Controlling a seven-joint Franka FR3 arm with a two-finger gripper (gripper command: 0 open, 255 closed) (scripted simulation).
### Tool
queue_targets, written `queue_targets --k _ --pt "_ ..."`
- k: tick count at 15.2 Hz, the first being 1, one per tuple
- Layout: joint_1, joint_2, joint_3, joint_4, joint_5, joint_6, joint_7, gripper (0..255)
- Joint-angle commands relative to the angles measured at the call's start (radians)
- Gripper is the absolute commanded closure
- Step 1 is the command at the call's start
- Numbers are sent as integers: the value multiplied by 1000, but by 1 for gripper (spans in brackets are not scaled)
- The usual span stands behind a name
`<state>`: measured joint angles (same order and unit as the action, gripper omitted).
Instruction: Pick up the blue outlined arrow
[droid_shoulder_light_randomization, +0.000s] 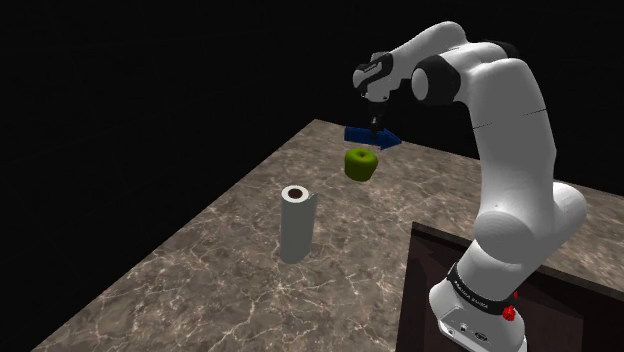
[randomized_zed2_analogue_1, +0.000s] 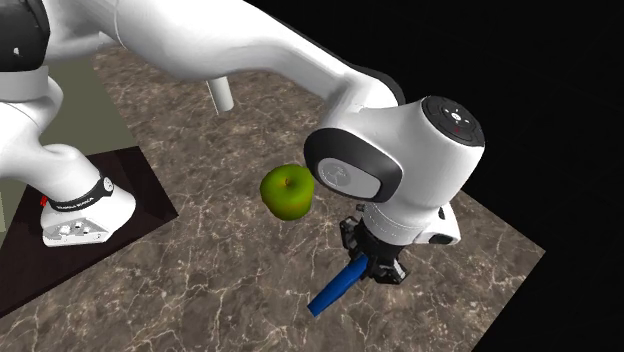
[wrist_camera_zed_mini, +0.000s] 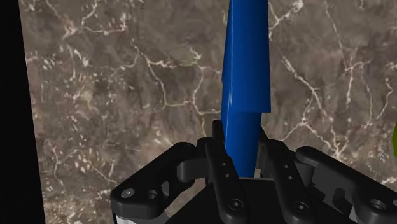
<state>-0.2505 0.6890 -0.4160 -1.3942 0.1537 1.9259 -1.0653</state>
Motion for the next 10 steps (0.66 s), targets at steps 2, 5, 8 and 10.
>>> queue_targets --k 2,5,8,10 --pt "0 -14 -4 21 -5 -34 0 255" --pt "0 -27 -7 41 -10 -66 1 255" --pt "0 -39 -10 63 -14 -99 1 255" --pt "0 -39 -10 64 -14 -101 1 255"
